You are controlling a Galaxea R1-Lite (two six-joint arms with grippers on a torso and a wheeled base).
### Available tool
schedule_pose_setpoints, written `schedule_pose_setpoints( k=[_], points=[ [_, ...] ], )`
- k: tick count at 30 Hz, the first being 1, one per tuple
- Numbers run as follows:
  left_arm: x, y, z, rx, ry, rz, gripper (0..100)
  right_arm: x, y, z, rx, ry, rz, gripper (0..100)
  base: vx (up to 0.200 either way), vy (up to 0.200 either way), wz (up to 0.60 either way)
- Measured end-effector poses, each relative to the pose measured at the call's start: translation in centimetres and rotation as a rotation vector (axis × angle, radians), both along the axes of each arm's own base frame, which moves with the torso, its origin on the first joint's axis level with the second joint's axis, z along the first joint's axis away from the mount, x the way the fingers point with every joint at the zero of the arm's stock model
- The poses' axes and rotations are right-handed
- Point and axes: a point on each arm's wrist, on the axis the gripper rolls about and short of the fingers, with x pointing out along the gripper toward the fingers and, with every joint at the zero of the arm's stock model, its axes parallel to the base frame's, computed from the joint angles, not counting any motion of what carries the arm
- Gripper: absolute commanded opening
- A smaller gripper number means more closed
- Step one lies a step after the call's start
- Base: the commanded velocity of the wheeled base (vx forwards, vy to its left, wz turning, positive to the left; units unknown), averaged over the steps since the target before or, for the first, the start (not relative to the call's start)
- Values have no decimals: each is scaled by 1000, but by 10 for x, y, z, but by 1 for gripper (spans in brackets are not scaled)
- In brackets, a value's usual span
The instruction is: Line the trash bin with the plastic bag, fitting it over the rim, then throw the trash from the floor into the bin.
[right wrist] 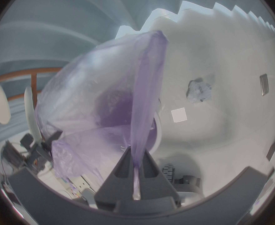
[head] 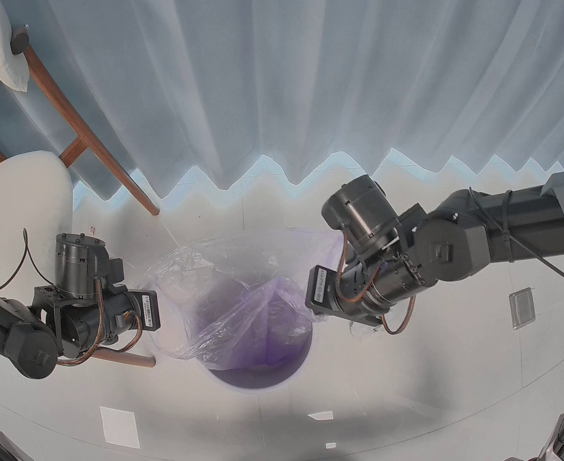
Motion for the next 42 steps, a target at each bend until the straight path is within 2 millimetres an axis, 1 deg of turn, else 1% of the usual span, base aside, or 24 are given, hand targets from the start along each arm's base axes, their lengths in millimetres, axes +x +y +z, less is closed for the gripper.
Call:
schedule_pose_setpoints(
  k=[4,10,13,16,22,28,32,35,42],
  points=[
    [-5,4,-7,30,49,25,0,-8,-17,-13,-28,-28,72,0,0,0,0],
    [-16,7,-20,88,163,40,0,-21,-35,-32,-42,-66,133,0,0,0,0],
    [-26,9,-30,123,255,31,0,-27,-40,-40,-44,-66,145,0,0,0,0],
    [-31,9,-35,139,294,22,0,-30,-42,-48,-43,-69,146,0,0,0,0],
    [-39,10,-45,172,344,2,0,-38,-47,-66,-47,-68,148,0,0,0,0],
    [-43,11,-53,232,375,-37,0,-46,-51,-85,-76,-22,149,0,0,0,0],
    [-44,12,-58,248,395,-45,0,-49,-53,-92,-87,-11,148,0,0,0,0],
    [-40,11,-61,252,394,-47,0,-50,-53,-98,-89,-32,144,0,0,0,0],
    [-23,5,-73,256,329,-56,0,-44,-52,-114,-127,-98,141,0,0,0,0]
  ],
)
